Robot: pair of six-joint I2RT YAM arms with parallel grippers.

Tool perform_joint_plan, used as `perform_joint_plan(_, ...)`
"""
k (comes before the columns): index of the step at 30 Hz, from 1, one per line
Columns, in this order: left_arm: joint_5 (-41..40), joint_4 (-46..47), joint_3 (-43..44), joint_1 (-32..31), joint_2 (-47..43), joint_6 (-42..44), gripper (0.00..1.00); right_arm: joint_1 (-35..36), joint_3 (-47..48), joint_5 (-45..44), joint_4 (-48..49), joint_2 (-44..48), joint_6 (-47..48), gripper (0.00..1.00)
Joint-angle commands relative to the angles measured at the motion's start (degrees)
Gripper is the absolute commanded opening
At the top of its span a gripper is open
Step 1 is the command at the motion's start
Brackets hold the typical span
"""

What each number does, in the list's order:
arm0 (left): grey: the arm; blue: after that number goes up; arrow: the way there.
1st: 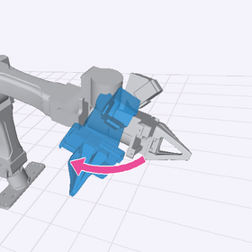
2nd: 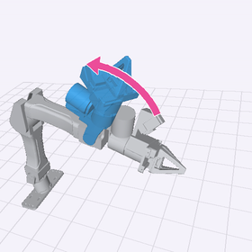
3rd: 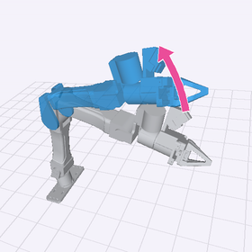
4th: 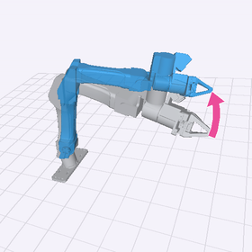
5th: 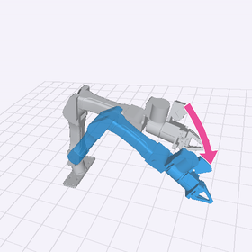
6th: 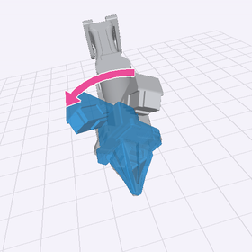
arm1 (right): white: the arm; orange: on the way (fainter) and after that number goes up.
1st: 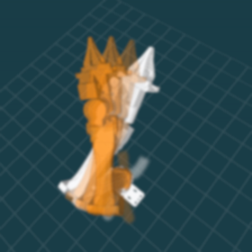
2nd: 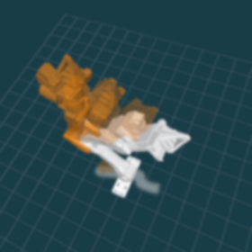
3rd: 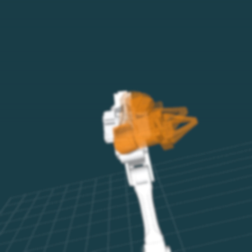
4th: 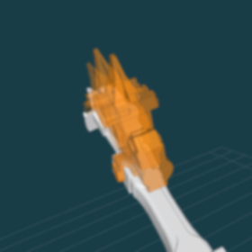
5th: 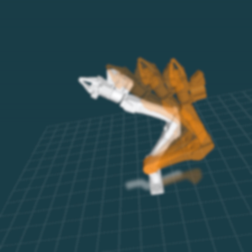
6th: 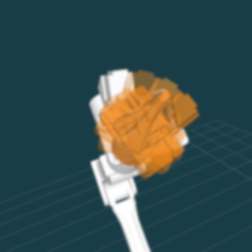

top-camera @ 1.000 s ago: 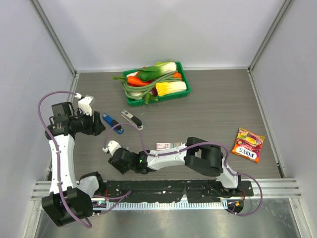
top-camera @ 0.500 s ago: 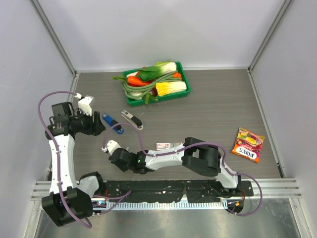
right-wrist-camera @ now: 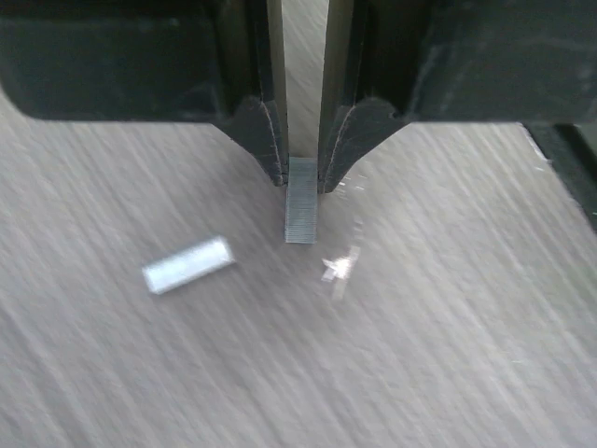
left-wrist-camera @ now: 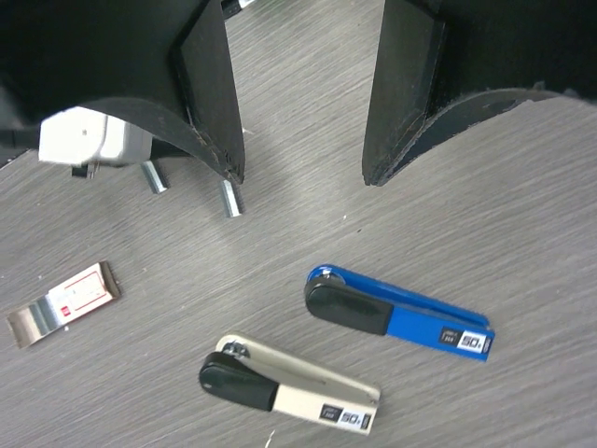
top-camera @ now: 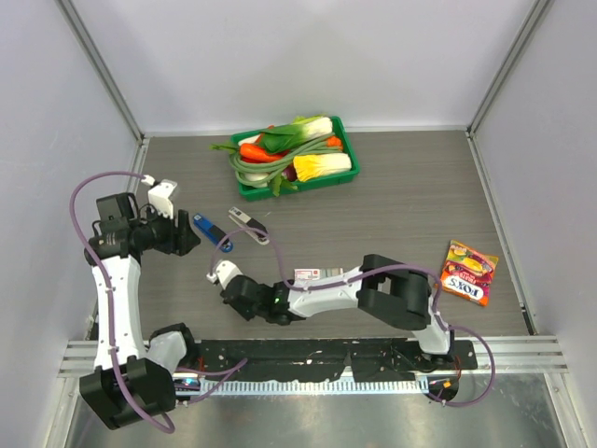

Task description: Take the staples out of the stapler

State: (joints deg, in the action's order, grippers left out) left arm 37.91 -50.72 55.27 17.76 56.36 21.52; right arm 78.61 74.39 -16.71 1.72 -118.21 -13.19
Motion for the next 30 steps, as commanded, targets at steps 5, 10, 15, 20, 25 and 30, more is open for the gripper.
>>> perform_joint_plan(5, 13.84, 10.26, 0.90, 0.43, -6.87, 2.47, 0.61, -10.39, -2.58, 17.99, -0.30, 13.79, -6.31, 0.10)
perform_joint_plan(10, 17.45, 15.73, -0.51, 0.26, -12.23, 7.64, 0.77, -19.17, -1.53, 29.96, -5.14, 21.43, -10.36, 0.09)
perform_joint_plan(15, 22.54, 15.56, 0.28, 0.26, -13.38, 13.89, 0.86, -22.97, 2.07, 36.03, -12.00, 24.43, -10.62, 0.09)
perform_joint_plan(20, 30.46, 16.18, -2.17, 0.00, -13.82, 25.55, 0.85, -26.49, 2.25, 43.50, -11.65, 25.49, -15.27, 0.08)
perform_joint_plan(25, 25.48, 23.28, -11.12, -6.93, -17.06, 43.31, 0.78, -28.77, 1.37, 49.57, -9.19, 25.75, -19.85, 0.07)
perform_joint_plan(30, 22.64, 46.79, -26.50, -10.90, -25.68, 55.21, 0.89, -29.39, 0.67, 50.98, -8.31, 27.77, -21.69, 0.07)
